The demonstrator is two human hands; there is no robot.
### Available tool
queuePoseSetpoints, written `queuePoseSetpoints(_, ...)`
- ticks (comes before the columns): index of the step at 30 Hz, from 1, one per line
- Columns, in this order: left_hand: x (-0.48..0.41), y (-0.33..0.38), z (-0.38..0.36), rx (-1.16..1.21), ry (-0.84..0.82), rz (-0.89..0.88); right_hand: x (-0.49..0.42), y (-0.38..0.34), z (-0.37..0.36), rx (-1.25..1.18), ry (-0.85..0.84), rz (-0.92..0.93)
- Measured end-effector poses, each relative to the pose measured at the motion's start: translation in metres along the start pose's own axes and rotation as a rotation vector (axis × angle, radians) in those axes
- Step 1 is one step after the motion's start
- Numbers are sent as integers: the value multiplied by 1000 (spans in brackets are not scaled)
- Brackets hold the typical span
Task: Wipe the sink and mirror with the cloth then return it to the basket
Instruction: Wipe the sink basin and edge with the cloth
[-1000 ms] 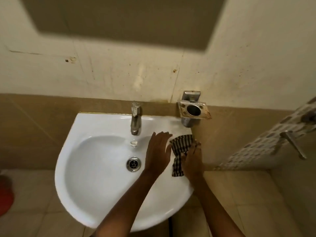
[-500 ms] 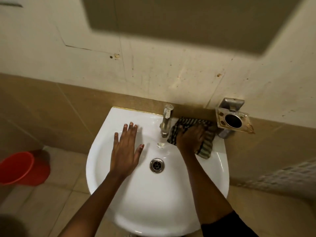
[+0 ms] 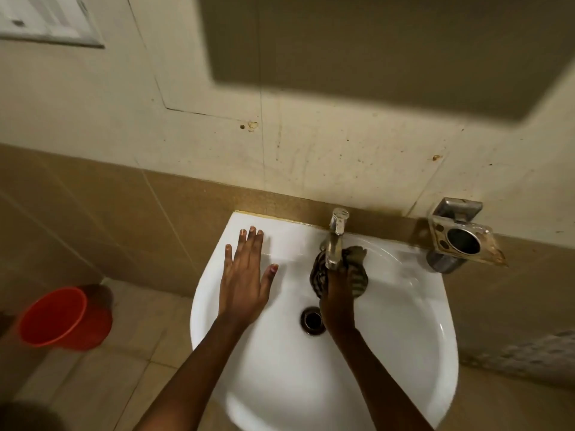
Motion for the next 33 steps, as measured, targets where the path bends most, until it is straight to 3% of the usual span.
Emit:
queuePoseSetpoints(6,-5,-29,-1,3,-29,49,-18,-52,-43,137,-129,247)
queuePoseSetpoints(10,-4,-46,3,86,-45,58,-58,-61,-68,210,-106,67)
queuePoseSetpoints(13,0,-68,13,128,-43,108,-58,-95,-94,218,-104,68)
queuePoseSetpoints(16,4,-88,21,154,-48,137,-38,-141,-134,191,-250,203)
queuePoseSetpoints(19,10,-100,33,194,-29,164,1,-165,-156,4,-407,120)
queuePoseSetpoints(21,14,-104,41,226,-9,176,44,-177,-154,-201,-494,14)
queuePoseSetpoints(23,18,-105,46,254,-6,204,93,-187,-142,-274,-568,30)
queuePoseSetpoints(26,28,-103,39,320,-54,290,151,-187,-112,-209,-697,250)
queuePoseSetpoints(29,45,-96,25,356,-128,336,189,-149,-62,-115,-830,280)
queuePoseSetpoints(33,62,-70,29,467,-75,231,214,-108,-22,82,-901,262)
Point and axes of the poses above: each hand's wrist, its own x-axis away from the middle knuckle, its own z-axis out of the back of the hand, y = z × x, the point moved 9 cm from there along -x, towards the middle knuckle, and after that the axes turned 7 degrees about y, right-handed, at the moved point
